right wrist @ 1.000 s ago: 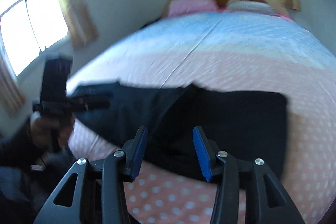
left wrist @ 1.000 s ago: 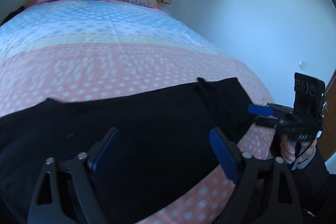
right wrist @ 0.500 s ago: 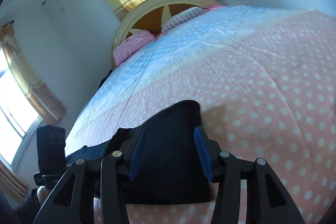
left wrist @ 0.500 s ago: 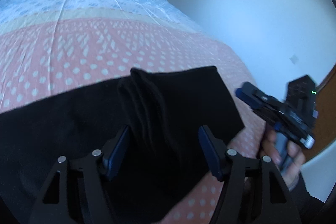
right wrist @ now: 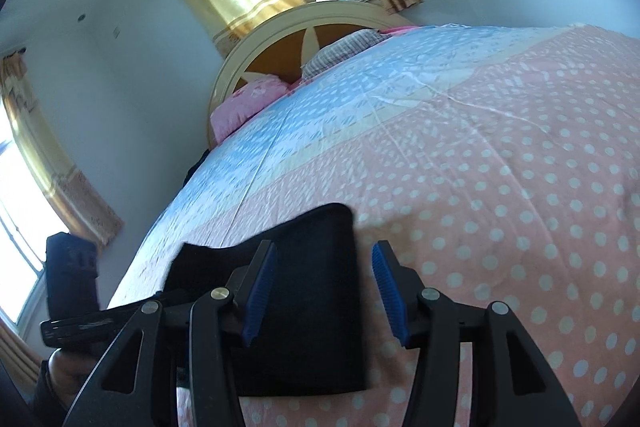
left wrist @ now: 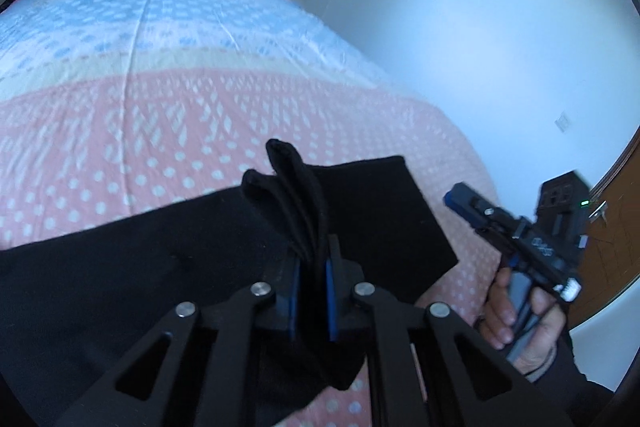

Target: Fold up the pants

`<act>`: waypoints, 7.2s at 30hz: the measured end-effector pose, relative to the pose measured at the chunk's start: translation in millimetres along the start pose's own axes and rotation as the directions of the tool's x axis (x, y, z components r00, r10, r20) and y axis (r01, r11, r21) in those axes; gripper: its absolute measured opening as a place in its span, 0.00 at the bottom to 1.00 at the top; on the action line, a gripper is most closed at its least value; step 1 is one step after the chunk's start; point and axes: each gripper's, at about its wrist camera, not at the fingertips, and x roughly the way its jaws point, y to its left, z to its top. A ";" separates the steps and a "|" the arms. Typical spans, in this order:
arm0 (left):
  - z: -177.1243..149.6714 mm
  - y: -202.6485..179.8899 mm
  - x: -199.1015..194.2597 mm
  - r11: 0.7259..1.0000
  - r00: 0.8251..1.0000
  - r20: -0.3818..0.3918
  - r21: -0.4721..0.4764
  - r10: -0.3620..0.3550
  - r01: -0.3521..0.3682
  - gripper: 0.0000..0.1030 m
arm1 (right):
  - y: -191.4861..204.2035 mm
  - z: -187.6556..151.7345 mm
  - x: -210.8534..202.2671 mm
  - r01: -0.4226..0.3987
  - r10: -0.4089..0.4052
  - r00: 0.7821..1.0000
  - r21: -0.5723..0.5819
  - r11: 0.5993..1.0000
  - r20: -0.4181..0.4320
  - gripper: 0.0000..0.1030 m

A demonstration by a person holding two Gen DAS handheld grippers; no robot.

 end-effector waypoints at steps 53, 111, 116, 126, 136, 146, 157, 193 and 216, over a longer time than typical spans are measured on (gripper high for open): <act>-65.6 75.3 -49.2 0.919 0.919 0.096 0.061 0.383 -0.390 0.59 | 86.2 -2.5 92.7 -0.074 0.006 0.966 -0.256 0.964 -0.259 0.67; -129.3 273.6 -218.6 0.761 0.775 0.092 -0.291 0.626 -0.580 0.62 | 210.2 -106.1 81.1 -0.438 0.316 0.880 -0.350 0.828 -0.354 0.76; -126.5 278.5 -232.3 0.807 0.835 0.102 -0.344 0.541 -0.480 0.25 | 203.4 -97.6 78.1 -0.419 0.316 0.894 -0.339 0.842 -0.319 0.76; -93.5 225.5 -258.5 0.858 0.852 0.221 -0.332 0.475 -0.392 0.24 | 190.4 -63.1 57.4 -0.302 0.236 0.947 -0.360 0.883 -0.218 0.76; -29.0 111.5 -222.9 0.962 0.918 0.295 -0.146 0.263 -0.229 0.24 | 143.2 -15.3 17.0 -0.148 0.131 0.989 -0.323 0.935 -0.073 0.76; 19.3 25.1 -130.8 0.986 0.974 0.167 0.043 0.155 -0.164 0.24 | 68.1 6.2 16.9 0.011 -0.012 1.000 -0.125 0.992 -0.003 0.76; 20.7 -6.3 -8.0 0.968 0.978 -0.031 0.152 0.204 -0.198 0.24 | 35.1 9.3 22.9 0.058 -0.058 0.998 -0.021 0.998 -0.010 0.76; -18.3 85.3 -59.3 0.860 0.849 0.166 0.012 0.502 -0.510 0.87 | 104.9 -22.6 29.4 -0.130 0.082 0.973 -0.219 0.967 -0.215 0.16; -13.8 90.9 -33.8 0.803 0.807 0.126 0.089 0.577 -0.589 0.97 | 114.0 -1.1 95.3 -0.027 -0.050 0.968 -0.302 0.953 -0.245 0.57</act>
